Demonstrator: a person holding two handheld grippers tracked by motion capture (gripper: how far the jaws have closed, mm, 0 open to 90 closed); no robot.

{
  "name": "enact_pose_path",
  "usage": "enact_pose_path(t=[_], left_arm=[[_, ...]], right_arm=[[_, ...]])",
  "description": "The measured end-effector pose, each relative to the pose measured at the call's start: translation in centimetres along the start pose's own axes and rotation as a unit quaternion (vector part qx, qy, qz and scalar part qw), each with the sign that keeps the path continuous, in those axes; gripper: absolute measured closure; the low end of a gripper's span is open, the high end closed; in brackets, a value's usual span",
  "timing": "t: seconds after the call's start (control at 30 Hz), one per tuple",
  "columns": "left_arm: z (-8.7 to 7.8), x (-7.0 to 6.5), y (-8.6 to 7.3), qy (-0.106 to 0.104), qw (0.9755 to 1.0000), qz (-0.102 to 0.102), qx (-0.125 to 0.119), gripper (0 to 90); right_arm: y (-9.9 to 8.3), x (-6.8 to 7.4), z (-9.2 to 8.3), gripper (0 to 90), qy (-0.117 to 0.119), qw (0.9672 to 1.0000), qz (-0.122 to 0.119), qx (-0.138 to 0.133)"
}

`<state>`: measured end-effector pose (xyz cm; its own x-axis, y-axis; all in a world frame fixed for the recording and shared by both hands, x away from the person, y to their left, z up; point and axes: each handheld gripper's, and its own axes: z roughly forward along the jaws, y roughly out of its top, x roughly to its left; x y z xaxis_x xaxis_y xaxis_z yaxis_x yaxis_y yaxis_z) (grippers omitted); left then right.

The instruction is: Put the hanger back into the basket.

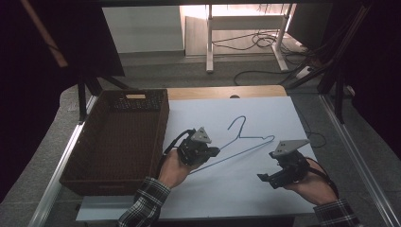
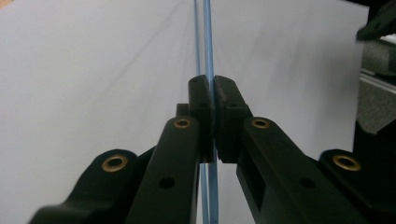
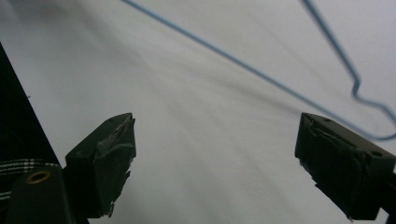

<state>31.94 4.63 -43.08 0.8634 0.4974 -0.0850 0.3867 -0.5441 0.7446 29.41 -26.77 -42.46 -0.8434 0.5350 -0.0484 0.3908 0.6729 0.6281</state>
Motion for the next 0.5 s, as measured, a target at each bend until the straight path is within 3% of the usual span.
enact_pose_path(t=[0.23, 0.5], left_arm=[[-2.6, 1.0, 1.2, -0.002, 0.9994, -0.032, -0.009, 88.0], [-5.8, 2.5, 1.9, 0.007, 0.999, -0.042, -0.016, 88.0]], right_arm=[[-1.6, 0.2, 1.0, 14.7, 0.015, 0.9995, 0.026, -0.005], [-1.9, 0.4, 1.5, 15.6, 0.021, 0.9993, 0.032, -0.001]])
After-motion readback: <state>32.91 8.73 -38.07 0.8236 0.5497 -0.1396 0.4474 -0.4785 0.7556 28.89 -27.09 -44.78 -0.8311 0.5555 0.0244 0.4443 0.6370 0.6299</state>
